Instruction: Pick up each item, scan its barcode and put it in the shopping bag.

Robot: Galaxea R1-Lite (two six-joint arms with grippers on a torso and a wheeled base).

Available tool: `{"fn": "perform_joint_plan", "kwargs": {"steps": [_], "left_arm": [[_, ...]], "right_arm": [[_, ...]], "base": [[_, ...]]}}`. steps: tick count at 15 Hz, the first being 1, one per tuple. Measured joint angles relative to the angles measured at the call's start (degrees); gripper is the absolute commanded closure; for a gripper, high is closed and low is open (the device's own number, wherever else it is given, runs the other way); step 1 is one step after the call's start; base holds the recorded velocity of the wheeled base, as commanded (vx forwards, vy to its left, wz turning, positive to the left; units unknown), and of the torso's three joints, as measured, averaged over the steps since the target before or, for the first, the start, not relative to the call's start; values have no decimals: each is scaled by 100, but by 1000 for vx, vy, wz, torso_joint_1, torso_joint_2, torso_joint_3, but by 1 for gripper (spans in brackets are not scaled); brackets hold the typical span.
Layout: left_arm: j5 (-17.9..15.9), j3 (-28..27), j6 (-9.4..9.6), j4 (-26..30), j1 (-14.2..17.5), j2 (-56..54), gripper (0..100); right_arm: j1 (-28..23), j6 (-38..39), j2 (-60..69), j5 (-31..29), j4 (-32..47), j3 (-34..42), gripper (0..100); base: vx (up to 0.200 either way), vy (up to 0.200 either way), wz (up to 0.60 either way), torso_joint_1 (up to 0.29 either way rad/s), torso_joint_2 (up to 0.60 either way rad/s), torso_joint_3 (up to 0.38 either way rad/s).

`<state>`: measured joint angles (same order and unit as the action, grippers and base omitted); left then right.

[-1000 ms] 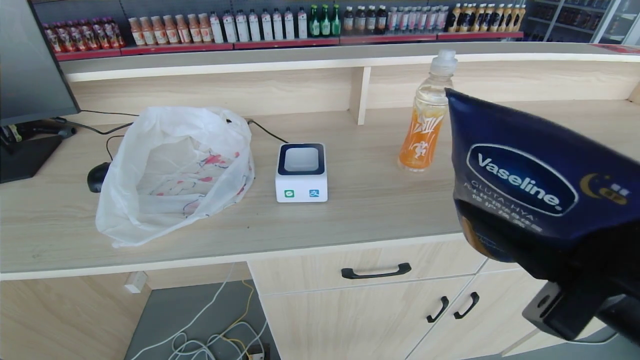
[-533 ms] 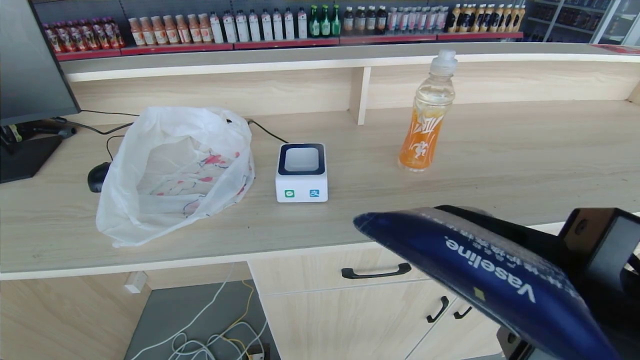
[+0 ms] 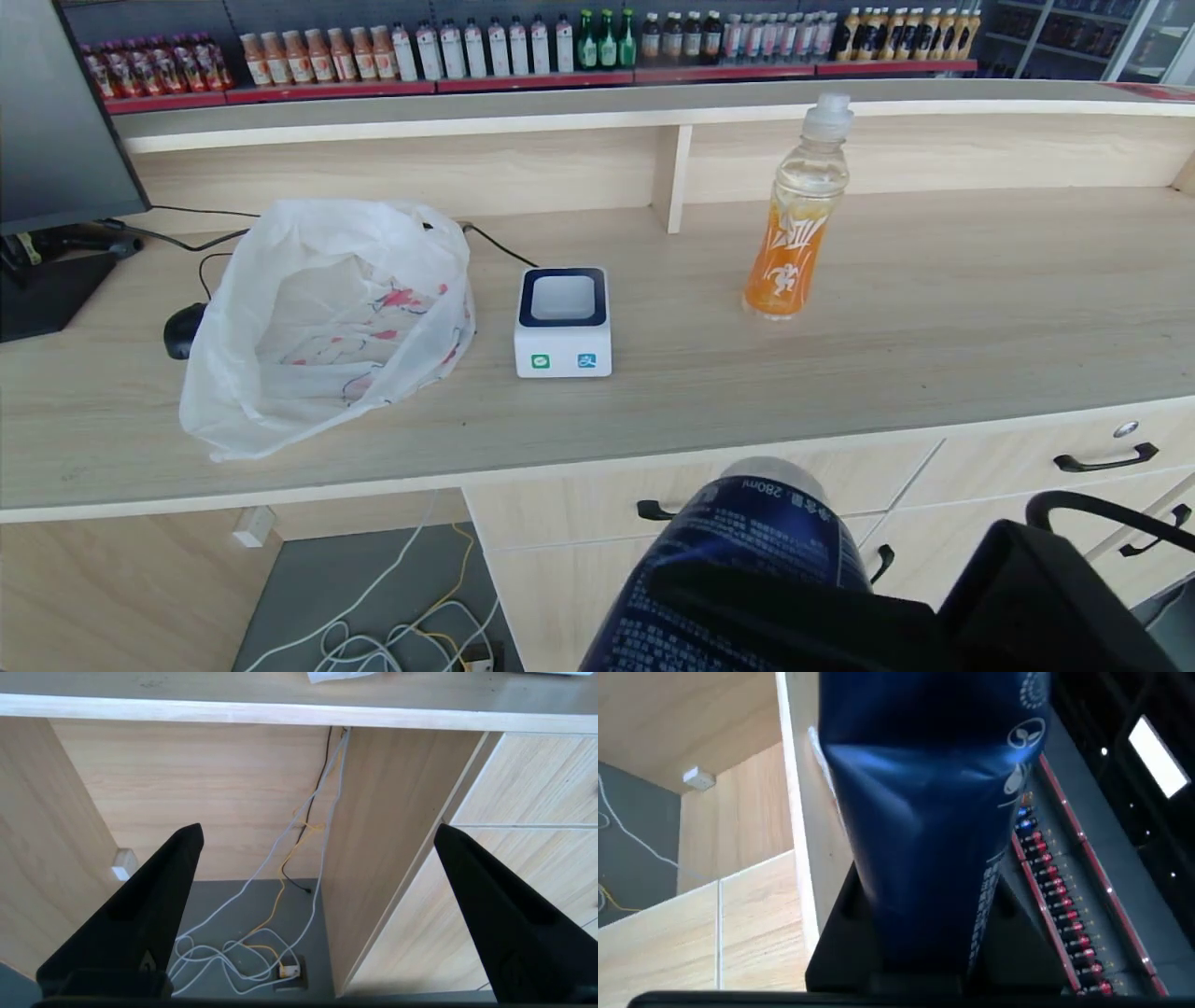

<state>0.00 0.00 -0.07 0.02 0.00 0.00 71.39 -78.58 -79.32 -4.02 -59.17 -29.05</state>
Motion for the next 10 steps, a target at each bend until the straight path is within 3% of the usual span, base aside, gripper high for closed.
{"fn": "perform_joint_plan", "kwargs": {"steps": [3, 8, 10], "left_arm": [[0, 0, 0, 2, 0, 0, 0], [0, 0, 0, -2, 0, 0, 0], [0, 0, 0, 0, 0, 0, 0]], "right_arm": [[74, -763, -258, -16, -820, -93, 100], [61, -1688, -1219, -16, -3057, -138, 100], [57, -1801, -1438, -10, -3071, -101, 100]], "base": [[0, 0, 0, 0, 0, 0], [0, 0, 0, 0, 0, 0], [0, 0, 0, 0, 0, 0]]}}
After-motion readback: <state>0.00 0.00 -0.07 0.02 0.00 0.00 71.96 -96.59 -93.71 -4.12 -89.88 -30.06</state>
